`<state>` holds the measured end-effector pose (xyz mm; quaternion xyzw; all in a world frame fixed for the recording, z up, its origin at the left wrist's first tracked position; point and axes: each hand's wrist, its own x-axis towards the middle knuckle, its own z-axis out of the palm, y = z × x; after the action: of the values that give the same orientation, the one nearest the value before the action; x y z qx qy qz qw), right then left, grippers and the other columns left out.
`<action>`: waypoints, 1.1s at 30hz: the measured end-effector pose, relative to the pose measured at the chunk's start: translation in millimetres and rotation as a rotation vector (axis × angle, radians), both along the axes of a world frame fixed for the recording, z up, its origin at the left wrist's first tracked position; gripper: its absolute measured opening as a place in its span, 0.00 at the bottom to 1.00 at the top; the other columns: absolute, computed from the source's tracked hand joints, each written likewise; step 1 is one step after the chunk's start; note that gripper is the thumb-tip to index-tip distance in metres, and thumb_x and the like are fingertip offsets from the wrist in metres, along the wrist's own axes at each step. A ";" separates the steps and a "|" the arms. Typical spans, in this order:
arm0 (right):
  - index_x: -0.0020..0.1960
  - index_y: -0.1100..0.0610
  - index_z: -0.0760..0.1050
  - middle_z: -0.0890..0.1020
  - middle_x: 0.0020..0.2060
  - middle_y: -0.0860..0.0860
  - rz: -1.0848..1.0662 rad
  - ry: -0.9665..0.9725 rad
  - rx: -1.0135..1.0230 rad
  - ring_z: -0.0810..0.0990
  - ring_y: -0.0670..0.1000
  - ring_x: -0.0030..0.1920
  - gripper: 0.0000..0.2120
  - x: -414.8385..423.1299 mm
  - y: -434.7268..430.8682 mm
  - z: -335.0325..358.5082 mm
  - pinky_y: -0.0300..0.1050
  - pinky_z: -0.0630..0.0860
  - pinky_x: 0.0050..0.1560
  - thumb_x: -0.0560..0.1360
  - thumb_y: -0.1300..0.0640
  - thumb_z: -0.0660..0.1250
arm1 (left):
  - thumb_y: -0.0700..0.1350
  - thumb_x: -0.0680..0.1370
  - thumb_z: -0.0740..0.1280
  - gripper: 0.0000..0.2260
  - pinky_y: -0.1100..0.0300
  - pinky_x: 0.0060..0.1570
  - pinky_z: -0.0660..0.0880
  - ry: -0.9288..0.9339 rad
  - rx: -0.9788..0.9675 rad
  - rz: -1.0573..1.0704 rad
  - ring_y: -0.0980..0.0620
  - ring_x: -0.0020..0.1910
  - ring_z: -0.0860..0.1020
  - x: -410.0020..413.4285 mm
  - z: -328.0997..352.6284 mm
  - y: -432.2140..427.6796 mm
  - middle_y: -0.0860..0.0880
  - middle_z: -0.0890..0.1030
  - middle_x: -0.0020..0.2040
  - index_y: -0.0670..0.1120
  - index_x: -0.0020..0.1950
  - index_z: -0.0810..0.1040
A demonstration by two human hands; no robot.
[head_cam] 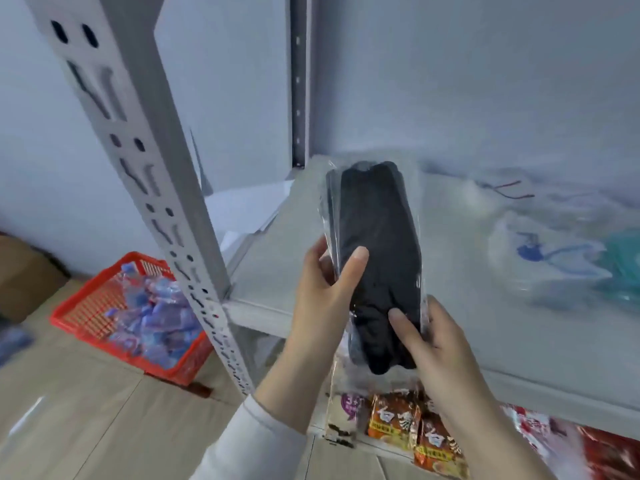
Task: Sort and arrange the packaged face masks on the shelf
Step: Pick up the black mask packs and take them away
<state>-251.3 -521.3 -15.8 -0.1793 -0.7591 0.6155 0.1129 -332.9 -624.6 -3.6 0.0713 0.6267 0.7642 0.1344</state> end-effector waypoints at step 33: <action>0.70 0.56 0.63 0.76 0.62 0.49 -0.251 -0.077 0.322 0.72 0.48 0.64 0.23 -203.0 66.9 32.3 0.33 0.62 0.53 0.78 0.49 0.60 | 0.55 0.76 0.64 0.18 0.47 0.59 0.72 0.207 -0.929 -0.117 0.41 0.56 0.75 -239.7 -11.8 72.9 0.43 0.78 0.57 0.41 0.56 0.74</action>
<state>-454.3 -454.5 16.5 -0.2754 -0.8232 0.4600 0.1869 -572.5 -551.6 -15.4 0.1145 0.9070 0.3831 0.1318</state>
